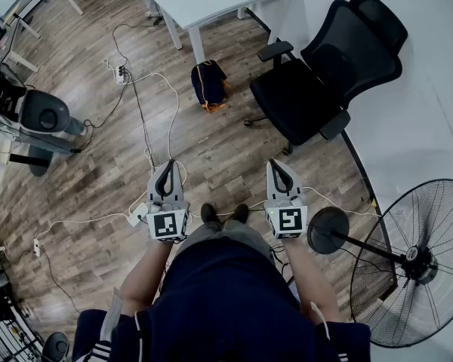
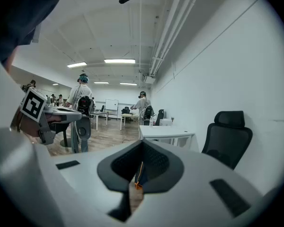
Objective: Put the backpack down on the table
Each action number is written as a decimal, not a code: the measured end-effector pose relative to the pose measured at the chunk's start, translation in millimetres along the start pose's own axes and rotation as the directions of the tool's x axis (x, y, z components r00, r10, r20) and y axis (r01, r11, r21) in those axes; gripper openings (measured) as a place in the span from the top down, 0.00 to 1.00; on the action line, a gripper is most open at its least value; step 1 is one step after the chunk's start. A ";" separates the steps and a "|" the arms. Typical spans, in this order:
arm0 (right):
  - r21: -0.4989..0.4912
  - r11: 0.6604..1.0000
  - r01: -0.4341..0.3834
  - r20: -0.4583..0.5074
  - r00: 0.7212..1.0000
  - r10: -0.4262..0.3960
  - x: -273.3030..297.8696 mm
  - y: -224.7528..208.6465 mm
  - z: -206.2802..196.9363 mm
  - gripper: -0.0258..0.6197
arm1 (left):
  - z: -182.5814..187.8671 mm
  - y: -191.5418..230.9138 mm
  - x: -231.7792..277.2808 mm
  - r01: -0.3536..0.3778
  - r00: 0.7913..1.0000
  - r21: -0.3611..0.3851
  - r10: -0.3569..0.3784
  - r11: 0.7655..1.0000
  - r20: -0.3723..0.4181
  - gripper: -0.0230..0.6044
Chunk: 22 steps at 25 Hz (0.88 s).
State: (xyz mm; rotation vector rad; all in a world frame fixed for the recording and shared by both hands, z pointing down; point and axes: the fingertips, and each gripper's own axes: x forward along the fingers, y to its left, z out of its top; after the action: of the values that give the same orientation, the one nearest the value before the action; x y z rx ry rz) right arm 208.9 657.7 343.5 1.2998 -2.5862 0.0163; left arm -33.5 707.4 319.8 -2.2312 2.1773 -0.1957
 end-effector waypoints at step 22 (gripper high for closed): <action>0.002 1.000 -0.010 -0.026 1.000 0.010 1.5 -0.4 -8.5 0.97 | -14.4 -6.0 6.9 0.047 0.999 0.002 -0.047 0.999 -0.021 0.96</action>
State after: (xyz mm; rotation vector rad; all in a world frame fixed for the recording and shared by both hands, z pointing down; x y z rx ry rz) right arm 210.2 657.2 352.1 1.2786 -2.5710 0.0369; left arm -28.8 701.7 335.2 -2.2908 2.1343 -0.2236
